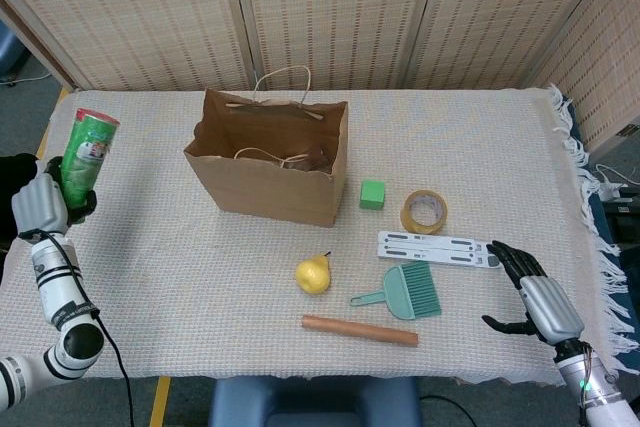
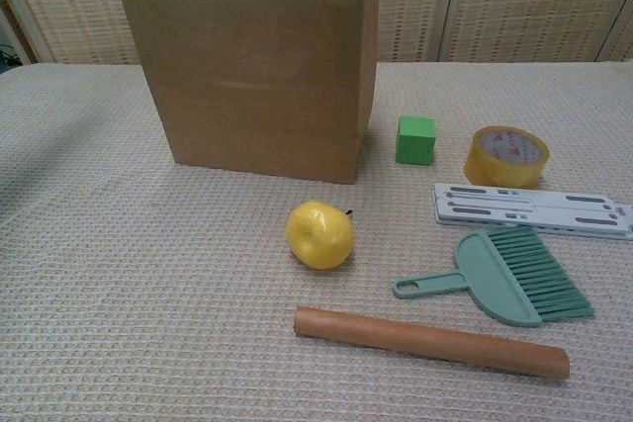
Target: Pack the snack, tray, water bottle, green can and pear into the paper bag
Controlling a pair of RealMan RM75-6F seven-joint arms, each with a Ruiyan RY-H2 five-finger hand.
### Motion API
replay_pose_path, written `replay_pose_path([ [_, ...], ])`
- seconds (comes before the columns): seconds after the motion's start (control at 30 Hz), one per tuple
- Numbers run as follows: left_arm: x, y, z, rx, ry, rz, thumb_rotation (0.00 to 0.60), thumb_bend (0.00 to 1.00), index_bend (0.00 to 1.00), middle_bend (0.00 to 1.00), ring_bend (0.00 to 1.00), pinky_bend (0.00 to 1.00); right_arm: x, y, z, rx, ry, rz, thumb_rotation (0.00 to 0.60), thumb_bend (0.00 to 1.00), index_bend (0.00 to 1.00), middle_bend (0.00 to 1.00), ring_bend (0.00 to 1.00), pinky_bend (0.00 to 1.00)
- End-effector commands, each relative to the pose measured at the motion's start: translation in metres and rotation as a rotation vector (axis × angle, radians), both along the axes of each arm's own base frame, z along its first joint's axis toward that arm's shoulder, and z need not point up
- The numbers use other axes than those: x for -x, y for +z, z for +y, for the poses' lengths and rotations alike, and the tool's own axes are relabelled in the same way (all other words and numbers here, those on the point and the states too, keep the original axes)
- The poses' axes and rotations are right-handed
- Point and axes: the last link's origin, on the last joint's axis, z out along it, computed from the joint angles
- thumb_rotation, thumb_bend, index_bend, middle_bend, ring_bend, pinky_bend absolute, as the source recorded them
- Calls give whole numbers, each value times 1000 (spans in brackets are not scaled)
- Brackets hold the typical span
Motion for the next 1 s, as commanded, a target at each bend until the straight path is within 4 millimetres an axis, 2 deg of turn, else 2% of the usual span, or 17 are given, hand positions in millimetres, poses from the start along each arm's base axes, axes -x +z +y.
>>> replay_pose_path([
  [0.03, -15, 37, 1, -89, -123, -77, 600, 604, 609, 647, 626, 756, 0, 0, 0, 1, 2, 2, 600, 77, 0, 0, 0, 0],
  [0.13, -33, 40, 1, -25, -278, 13, 600, 603, 608, 646, 626, 743, 0, -1, 0, -1, 4, 5, 600, 77, 0, 0, 0, 0],
  [0.2, -48, 35, 1, 27, -391, 110, 600, 604, 608, 645, 626, 735, -1, -2, 0, -2, 6, 8, 600, 77, 0, 0, 0, 0],
  [0.33, -76, 19, 5, 100, -564, 286, 600, 604, 610, 646, 626, 733, -1, -2, 1, -2, 8, 11, 600, 77, 0, 0, 0, 0],
  [0.6, -126, -13, 25, 202, -819, 694, 600, 601, 620, 647, 626, 726, 1, -1, 1, -7, -5, 9, 600, 77, 0, 0, 0, 0],
  [0.87, -171, -54, 36, 233, -939, 838, 600, 602, 646, 668, 631, 749, 2, 0, 1, -17, -13, 11, 600, 77, 0, 0, 0, 0],
  [1.0, -188, -63, 46, 217, -952, 948, 600, 601, 649, 670, 634, 753, 3, 1, 1, -17, -22, 9, 600, 77, 0, 0, 0, 0],
])
